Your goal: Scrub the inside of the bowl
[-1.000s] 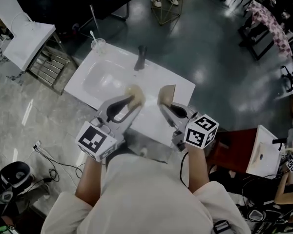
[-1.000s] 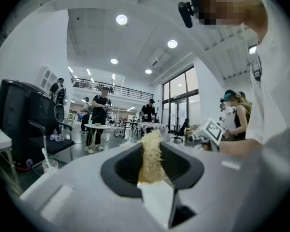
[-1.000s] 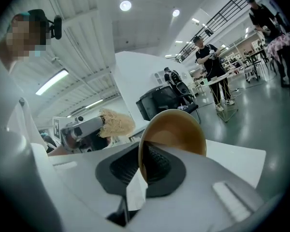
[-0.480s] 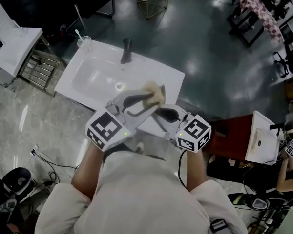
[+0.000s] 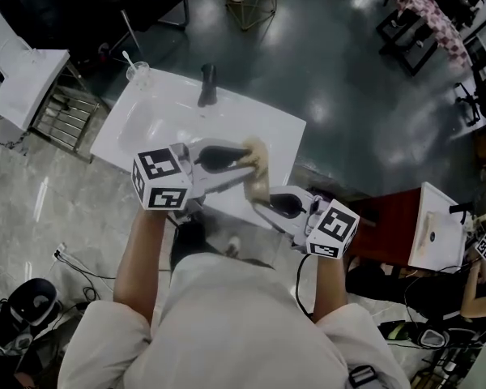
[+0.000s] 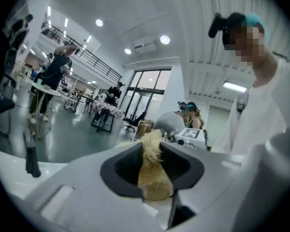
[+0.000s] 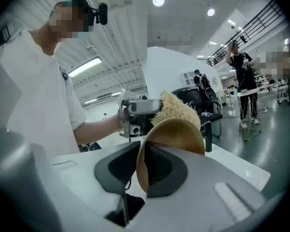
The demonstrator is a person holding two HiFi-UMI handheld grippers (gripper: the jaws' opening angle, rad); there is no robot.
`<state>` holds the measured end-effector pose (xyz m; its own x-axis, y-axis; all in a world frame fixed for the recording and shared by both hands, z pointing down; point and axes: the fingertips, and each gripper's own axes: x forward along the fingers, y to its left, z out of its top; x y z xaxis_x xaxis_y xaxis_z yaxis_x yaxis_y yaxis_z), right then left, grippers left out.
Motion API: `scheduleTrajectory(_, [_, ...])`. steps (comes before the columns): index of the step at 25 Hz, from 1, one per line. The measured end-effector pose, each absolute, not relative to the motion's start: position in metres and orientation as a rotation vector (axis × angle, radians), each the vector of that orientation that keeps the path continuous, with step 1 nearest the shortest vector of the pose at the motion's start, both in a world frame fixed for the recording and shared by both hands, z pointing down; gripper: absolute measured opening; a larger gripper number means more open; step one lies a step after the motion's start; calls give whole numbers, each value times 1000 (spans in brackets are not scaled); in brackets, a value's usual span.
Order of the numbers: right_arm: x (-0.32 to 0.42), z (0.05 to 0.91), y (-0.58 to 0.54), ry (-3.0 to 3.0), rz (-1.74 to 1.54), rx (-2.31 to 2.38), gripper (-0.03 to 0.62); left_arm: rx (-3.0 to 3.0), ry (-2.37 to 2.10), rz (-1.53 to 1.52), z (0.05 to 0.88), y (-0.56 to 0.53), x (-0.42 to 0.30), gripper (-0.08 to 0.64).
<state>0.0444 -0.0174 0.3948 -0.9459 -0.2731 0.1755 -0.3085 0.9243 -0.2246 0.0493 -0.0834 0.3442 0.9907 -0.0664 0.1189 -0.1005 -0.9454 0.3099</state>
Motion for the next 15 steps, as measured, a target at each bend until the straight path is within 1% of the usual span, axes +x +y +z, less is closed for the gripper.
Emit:
scheduleTrajectory(9, [38, 378, 1, -3057, 345, 259, 28, 2709, 69, -88, 351, -90, 16, 109])
scheduleTrajectory(12, [40, 371, 3, -3096, 355, 241, 28, 2739, 50, -97, 356, -88, 8, 109])
scheduleTrajectory(15, [47, 353, 2, -3199, 389, 242, 14, 2758, 32, -65, 366, -85, 4, 109])
